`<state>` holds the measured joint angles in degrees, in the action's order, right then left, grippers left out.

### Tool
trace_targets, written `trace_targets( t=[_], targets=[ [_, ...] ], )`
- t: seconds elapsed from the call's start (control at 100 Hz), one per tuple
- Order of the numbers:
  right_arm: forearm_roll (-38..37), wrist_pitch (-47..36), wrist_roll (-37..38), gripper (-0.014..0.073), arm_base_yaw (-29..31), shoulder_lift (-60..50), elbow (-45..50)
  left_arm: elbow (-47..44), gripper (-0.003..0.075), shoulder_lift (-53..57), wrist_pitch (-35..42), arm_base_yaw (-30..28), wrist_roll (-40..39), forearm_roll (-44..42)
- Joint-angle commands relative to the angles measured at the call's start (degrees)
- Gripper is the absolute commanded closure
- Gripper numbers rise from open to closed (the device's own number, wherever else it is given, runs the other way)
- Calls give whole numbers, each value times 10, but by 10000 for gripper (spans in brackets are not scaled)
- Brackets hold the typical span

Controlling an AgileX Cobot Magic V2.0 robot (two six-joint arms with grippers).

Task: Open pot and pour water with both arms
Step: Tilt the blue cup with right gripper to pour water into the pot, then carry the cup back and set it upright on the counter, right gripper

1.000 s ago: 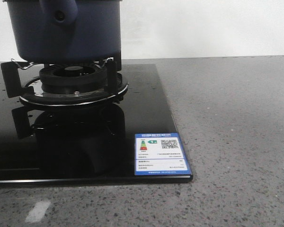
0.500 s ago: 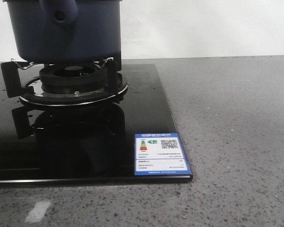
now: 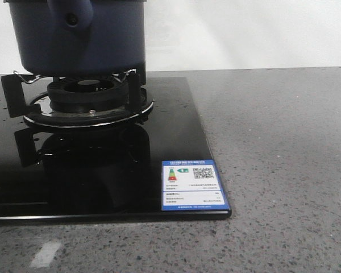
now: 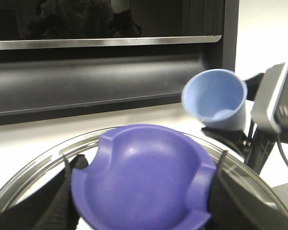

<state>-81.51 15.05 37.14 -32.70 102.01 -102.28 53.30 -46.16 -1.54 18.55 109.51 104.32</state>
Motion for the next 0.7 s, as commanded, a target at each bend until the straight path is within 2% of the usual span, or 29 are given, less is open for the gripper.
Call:
trace_targets(
  t=[0.0,0.14,0.29,0.43,0.55,0.69],
  targets=[
    [81,102,45,236,0,-41,-14,19,470,7,-21,2,-3,25],
    [160,157,46,236,30,-69,-1,19,470,1,-24,2,-3,25],
    [214,117,64,236,83,-113,77,19,470,-9,-26,2,-3,25],
    [214,4,101,236,120,-152,212,19,470,-14,-40,2,-3,25],
    [214,-134,145,236,148,-168,335,19,470,-16,-55,2,-3,25],
    [215,-250,161,236,167,-168,431,19,470,-16,-57,2,-3,25]
  ],
)
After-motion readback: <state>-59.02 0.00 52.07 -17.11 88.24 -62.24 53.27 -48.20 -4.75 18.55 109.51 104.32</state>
